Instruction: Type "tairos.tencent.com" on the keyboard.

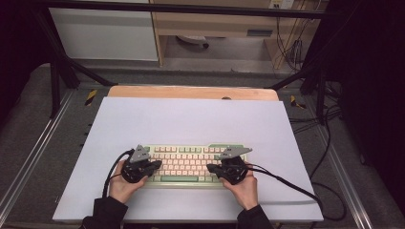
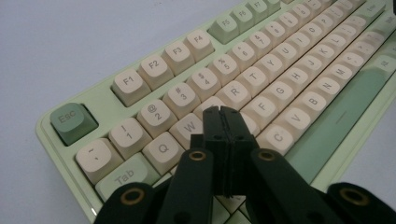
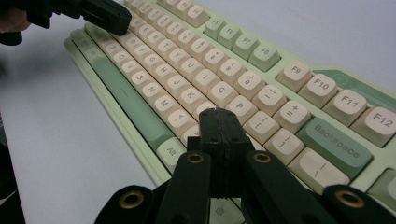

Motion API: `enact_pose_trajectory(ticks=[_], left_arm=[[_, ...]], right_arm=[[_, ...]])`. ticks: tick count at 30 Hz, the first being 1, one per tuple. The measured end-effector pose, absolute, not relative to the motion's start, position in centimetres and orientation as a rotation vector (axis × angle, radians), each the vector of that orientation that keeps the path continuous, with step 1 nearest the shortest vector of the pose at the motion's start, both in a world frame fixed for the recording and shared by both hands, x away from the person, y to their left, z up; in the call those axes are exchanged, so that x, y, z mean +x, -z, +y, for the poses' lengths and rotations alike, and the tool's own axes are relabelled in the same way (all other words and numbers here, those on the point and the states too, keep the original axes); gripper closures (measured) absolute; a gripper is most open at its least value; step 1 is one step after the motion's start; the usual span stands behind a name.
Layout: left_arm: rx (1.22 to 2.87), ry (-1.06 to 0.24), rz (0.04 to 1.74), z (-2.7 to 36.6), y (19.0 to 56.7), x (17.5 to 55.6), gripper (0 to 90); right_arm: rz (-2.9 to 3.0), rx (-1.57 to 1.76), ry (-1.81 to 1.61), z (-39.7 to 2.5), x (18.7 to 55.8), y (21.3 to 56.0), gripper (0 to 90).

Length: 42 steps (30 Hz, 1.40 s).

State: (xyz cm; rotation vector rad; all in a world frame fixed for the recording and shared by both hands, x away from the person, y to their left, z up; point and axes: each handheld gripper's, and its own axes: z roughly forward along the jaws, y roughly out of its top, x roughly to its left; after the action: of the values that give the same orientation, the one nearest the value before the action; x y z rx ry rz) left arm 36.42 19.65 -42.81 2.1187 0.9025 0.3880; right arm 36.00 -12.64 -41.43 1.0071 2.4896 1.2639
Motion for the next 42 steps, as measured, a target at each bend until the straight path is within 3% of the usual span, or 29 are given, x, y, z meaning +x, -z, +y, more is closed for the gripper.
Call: enact_pose_trajectory(ticks=[42], left_arm=[[2.088, -0.377, 0.894, 21.1, 42.2, 35.4, 89.7]], right_arm=[[2.509, 1.016, -1.301, -11.6, 36.0, 42.3, 90.0]])
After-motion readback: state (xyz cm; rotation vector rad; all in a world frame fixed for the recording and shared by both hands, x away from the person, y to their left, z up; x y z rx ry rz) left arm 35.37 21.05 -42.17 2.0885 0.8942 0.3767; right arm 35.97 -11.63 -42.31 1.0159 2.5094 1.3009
